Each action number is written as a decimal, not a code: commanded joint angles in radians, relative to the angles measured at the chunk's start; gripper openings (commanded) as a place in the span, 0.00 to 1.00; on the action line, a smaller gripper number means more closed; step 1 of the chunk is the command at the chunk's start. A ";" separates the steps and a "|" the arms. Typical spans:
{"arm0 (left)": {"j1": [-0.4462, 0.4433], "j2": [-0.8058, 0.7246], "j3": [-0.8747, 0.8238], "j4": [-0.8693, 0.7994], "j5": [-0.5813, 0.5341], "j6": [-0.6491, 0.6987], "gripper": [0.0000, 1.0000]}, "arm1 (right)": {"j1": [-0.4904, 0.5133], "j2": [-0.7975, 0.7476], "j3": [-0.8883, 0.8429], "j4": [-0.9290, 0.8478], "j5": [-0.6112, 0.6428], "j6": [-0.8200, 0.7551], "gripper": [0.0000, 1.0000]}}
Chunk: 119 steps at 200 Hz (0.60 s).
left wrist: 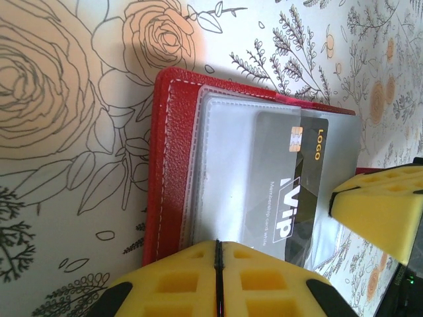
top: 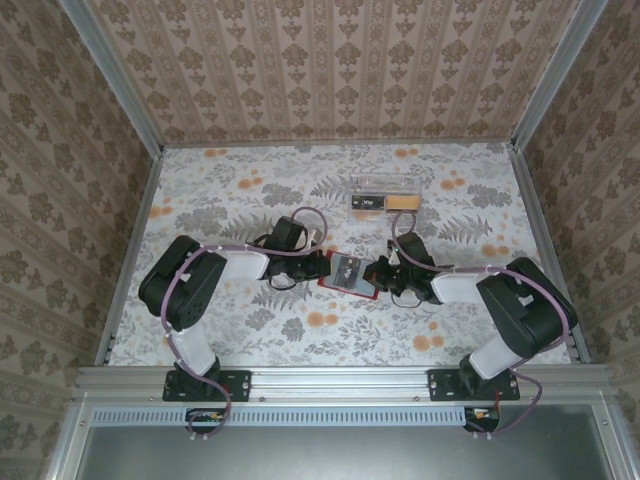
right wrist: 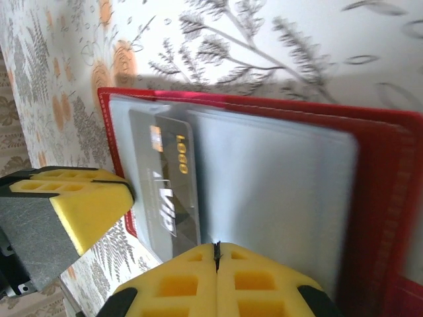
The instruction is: Take the credit cards out of the card holder
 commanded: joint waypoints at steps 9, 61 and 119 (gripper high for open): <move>0.013 0.002 -0.005 -0.067 -0.026 0.005 0.10 | -0.030 -0.083 -0.050 -0.057 -0.021 -0.023 0.00; 0.010 0.001 0.008 -0.074 -0.017 0.009 0.10 | -0.042 -0.245 -0.039 -0.208 -0.019 -0.134 0.12; 0.008 -0.012 0.039 -0.117 -0.033 0.025 0.12 | 0.051 -0.152 0.091 -0.229 -0.028 -0.163 0.19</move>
